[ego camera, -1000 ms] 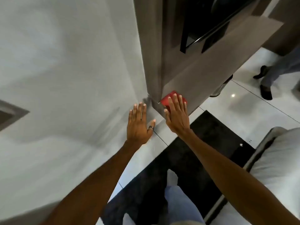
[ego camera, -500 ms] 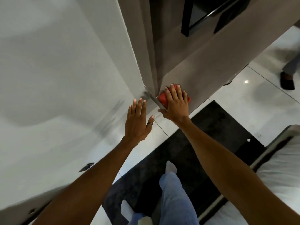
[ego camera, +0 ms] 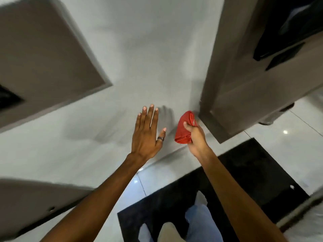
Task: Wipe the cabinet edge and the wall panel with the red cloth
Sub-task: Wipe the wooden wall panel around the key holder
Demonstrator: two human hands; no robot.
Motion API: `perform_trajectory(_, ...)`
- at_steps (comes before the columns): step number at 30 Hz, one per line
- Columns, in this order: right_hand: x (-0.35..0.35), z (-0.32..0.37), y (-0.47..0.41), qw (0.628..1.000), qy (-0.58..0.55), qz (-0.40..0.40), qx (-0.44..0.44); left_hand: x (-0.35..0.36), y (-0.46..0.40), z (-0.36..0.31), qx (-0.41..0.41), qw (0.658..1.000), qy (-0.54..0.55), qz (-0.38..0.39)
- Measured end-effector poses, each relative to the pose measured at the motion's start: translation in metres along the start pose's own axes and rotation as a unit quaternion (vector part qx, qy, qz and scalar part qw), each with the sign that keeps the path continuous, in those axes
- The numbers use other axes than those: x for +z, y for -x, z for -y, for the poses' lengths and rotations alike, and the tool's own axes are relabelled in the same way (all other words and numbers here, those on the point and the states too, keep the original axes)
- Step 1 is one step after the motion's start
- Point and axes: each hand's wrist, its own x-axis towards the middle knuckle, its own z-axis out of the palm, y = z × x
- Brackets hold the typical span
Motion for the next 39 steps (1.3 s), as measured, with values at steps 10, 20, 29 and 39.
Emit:
perform_trajectory(10,0.246,-0.005,0.145,0.894,0.041,0.165,-0.415,-0.197,0.058,0.136,-0.05,0.954,-0.083,-0.282)
perform_trajectory(20,0.408,-0.069,0.176,0.602,0.33,0.107,-0.719,-0.306,0.111,0.258,-0.132,0.89,-0.155,-0.408)
perform_trajectory(29,0.414,-0.065,0.12,0.389,0.396,-0.024,-0.831,-0.32,0.12,0.319,-0.086,0.896,-0.213,-0.381)
perform_trajectory(39,0.432,-0.074,0.089,0.353,0.287,-0.081,-0.887,-0.304,0.09,0.351,-0.064,0.841,-0.319,-0.432)
